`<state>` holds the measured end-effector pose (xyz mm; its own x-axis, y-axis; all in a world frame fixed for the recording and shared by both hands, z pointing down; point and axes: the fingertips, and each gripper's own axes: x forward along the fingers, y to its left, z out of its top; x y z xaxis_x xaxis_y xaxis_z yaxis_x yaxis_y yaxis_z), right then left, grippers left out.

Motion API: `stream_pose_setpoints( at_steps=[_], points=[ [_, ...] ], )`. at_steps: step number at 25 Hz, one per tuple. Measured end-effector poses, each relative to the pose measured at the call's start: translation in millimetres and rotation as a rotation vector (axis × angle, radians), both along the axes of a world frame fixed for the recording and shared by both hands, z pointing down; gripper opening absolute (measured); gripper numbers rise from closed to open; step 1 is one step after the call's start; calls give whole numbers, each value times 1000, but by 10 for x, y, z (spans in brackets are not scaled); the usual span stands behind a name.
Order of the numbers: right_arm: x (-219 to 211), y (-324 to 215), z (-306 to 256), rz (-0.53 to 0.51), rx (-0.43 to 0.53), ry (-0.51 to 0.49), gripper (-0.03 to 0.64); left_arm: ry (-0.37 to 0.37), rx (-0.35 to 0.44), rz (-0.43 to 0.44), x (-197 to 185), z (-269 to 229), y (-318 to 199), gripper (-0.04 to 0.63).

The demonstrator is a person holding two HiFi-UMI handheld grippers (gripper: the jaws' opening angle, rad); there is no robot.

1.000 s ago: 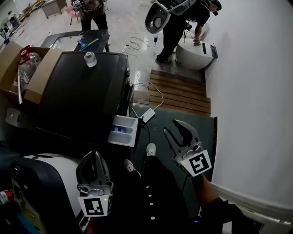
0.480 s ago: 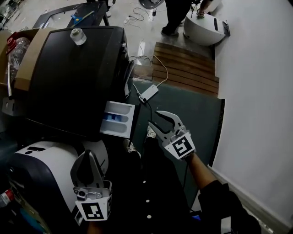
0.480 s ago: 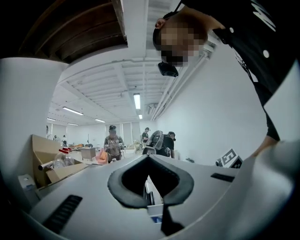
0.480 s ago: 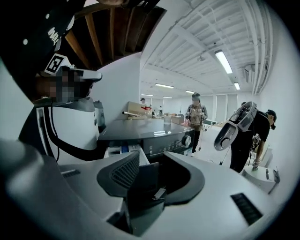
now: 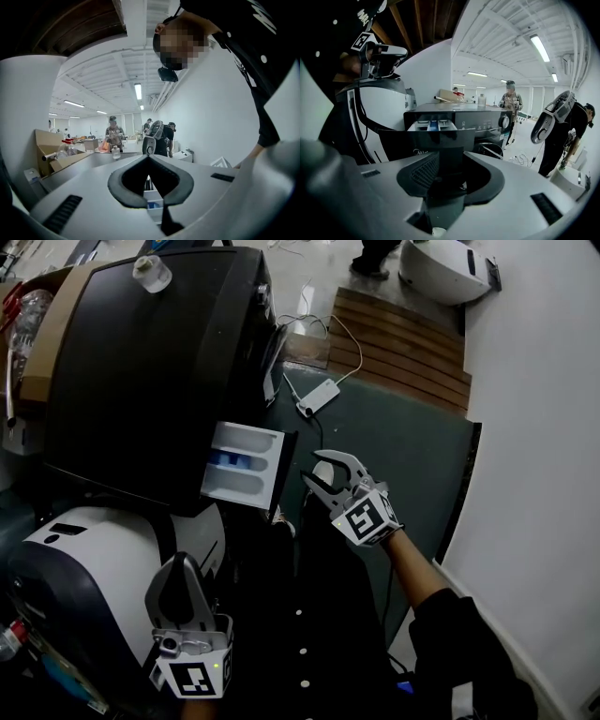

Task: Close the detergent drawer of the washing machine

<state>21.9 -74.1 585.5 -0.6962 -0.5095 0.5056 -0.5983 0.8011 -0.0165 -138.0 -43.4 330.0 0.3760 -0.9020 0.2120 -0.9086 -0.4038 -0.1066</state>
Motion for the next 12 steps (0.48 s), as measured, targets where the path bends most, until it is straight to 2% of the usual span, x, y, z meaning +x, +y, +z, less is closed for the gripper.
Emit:
stream_pose_setpoints(
  at_steps=[12],
  points=[
    [-202,-39,247,-104,-29,-22,153,-27,-88,-16,-3,282,94,6]
  ],
)
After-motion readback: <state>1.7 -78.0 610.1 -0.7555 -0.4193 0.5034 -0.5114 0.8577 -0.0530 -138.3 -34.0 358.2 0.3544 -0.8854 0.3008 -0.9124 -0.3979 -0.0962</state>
